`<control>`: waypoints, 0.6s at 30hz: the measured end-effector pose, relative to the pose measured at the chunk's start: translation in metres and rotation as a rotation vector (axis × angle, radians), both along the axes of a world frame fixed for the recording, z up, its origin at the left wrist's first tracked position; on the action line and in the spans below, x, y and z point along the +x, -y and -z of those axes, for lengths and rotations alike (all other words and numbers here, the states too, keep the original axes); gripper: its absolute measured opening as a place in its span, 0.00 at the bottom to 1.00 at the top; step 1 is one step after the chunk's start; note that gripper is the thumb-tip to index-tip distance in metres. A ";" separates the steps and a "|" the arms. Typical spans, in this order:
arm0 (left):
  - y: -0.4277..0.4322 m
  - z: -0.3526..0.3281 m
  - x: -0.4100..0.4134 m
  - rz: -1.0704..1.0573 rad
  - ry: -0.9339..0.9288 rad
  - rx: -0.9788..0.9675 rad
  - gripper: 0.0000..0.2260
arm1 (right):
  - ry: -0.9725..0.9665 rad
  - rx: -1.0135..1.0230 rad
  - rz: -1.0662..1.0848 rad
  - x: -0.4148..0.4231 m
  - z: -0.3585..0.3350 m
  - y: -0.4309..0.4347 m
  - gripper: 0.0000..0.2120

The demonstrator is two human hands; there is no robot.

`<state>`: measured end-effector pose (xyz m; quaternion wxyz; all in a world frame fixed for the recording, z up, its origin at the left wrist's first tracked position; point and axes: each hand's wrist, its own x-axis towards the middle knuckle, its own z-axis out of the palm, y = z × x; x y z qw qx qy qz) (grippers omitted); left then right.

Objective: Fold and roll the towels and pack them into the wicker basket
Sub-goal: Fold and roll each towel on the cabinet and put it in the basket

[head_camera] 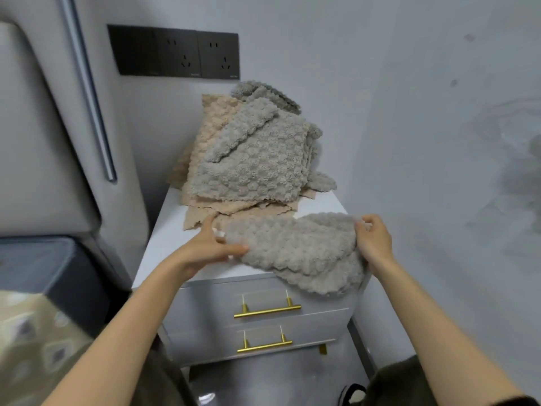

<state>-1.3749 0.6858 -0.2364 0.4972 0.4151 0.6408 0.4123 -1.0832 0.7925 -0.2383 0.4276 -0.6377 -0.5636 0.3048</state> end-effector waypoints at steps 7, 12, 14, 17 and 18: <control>-0.004 0.009 0.005 -0.141 -0.090 0.256 0.29 | 0.032 -0.224 -0.139 0.003 -0.009 0.002 0.18; -0.006 0.001 -0.001 -0.217 -0.201 0.426 0.25 | 0.067 -0.459 -0.518 0.019 -0.016 0.010 0.49; -0.005 -0.003 -0.001 -0.239 -0.334 0.511 0.25 | 0.154 -0.429 -0.531 0.022 -0.016 0.014 0.46; -0.001 -0.009 -0.003 -0.271 -0.450 0.637 0.23 | 0.037 -0.293 -0.441 0.025 -0.022 0.018 0.37; 0.001 -0.011 -0.003 -0.288 -0.467 0.676 0.22 | -0.060 -0.237 -0.399 0.027 -0.026 0.019 0.34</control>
